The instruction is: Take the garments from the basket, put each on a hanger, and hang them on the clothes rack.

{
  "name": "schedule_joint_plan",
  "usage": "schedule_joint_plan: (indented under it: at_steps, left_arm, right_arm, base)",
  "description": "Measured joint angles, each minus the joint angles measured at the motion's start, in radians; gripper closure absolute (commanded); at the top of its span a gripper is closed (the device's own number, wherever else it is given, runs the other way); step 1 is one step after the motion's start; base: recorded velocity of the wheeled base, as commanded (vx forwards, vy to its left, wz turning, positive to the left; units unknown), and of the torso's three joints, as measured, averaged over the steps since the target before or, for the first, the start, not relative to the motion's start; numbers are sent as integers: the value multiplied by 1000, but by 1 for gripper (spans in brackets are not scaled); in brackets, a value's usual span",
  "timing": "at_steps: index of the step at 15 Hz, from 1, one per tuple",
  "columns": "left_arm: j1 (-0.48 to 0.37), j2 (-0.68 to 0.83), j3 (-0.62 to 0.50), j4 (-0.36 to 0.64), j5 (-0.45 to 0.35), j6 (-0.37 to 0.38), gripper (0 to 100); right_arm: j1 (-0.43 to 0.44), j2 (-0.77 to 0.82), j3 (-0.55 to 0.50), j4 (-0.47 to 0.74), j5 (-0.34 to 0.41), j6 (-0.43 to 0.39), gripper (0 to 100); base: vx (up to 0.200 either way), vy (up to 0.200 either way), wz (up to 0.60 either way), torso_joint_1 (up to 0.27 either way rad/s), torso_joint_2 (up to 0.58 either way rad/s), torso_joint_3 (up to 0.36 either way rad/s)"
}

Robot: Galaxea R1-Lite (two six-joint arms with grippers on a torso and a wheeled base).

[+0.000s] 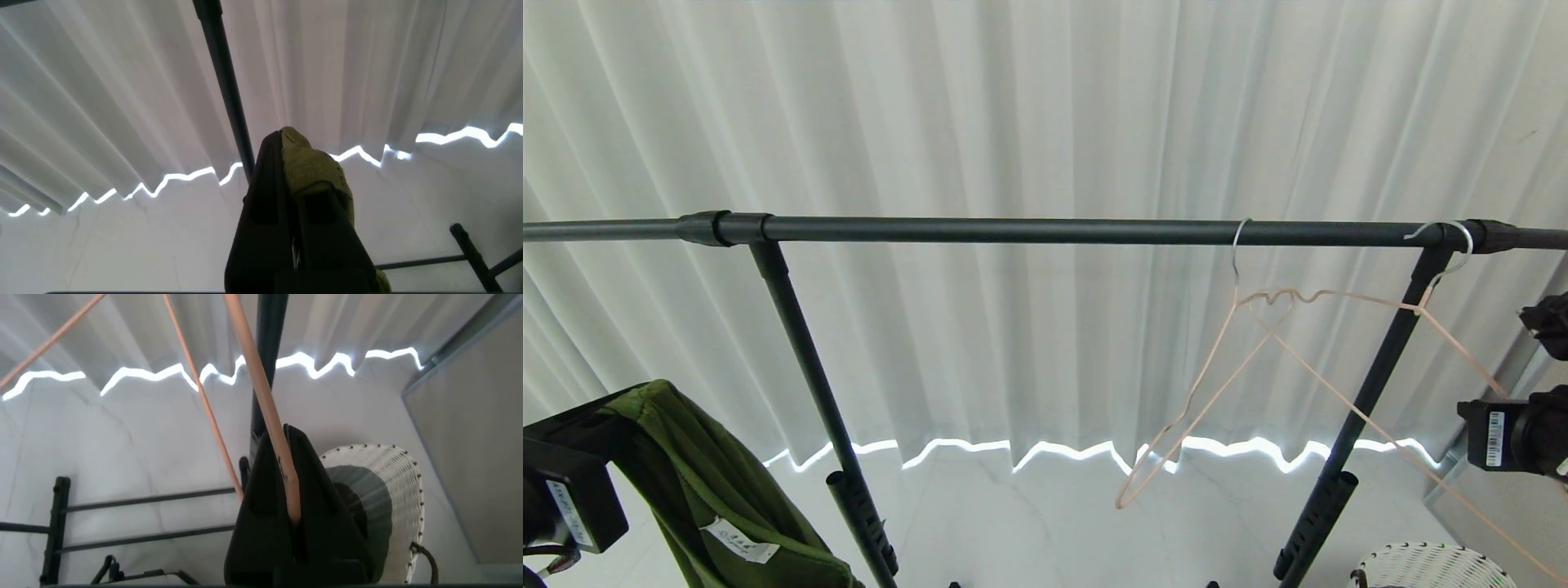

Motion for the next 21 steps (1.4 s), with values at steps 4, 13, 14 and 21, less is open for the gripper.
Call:
schedule_joint_plan:
  at_steps: [4, 13, 14, 21]
  left_arm:
    - [0, 0, 0, 0, 0, 0, 100]
    - [0, 0, 0, 0, 1, 0, 100]
    - [0, 0, 0, 0, 1, 0, 100]
    - [0, 0, 4, 0, 0, 1, 100]
  right_arm:
    - [5, -8, 53, -6, 1, 1, 100]
    - [8, 14, 133, -6, 1, 5, 100]
    - [8, 14, 143, -7, 0, 4, 100]
    - [21, -10, 178, -4, -2, 1, 100]
  base:
    - [0, 0, 0, 0, 0, 0]
    - [0, 0, 0, 0, 0, 0]
    - [0, 0, 0, 0, 0, 0]
    - [0, 0, 0, 0, 0, 0]
